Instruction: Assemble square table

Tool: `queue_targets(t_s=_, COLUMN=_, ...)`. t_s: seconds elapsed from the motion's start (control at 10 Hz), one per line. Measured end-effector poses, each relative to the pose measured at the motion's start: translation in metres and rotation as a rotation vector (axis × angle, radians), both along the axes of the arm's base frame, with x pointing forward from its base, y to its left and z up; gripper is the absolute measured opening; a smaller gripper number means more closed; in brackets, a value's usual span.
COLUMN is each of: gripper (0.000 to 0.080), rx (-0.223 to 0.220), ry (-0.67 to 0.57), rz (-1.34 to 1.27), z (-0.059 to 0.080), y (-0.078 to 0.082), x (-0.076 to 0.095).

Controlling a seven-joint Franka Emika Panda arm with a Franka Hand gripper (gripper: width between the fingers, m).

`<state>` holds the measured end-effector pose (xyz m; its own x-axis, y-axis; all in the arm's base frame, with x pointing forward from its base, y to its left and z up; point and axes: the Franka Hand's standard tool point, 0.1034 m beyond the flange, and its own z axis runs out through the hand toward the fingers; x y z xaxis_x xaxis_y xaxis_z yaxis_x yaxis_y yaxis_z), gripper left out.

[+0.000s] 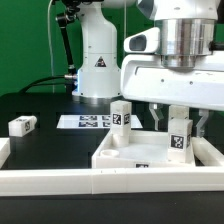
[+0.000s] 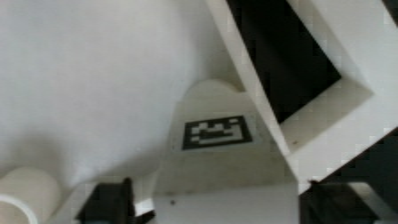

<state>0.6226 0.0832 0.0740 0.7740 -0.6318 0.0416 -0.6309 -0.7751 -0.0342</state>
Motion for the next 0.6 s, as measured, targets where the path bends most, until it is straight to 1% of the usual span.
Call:
queue_targets(t_s=0.1, gripper=0.0571, rx=0.000, ry=-0.002, rz=0.047, z=0.004, y=0.002, x=-0.001)
queue_targets(t_s=0.2, gripper=0.0633, rx=0.000, ry=-0.001, rz=0.088, z=0.008, y=0.004, x=-0.002)
queue_targets(t_s=0.5, gripper=0.0646, rx=0.000, ry=-0.011, rz=0.228, z=0.022, y=0.003, x=-0.006)
queue_targets(t_s=0.6, gripper=0.0648, rx=0.001, ry=0.003, rz=0.295, z=0.025, y=0.000, x=-0.008)
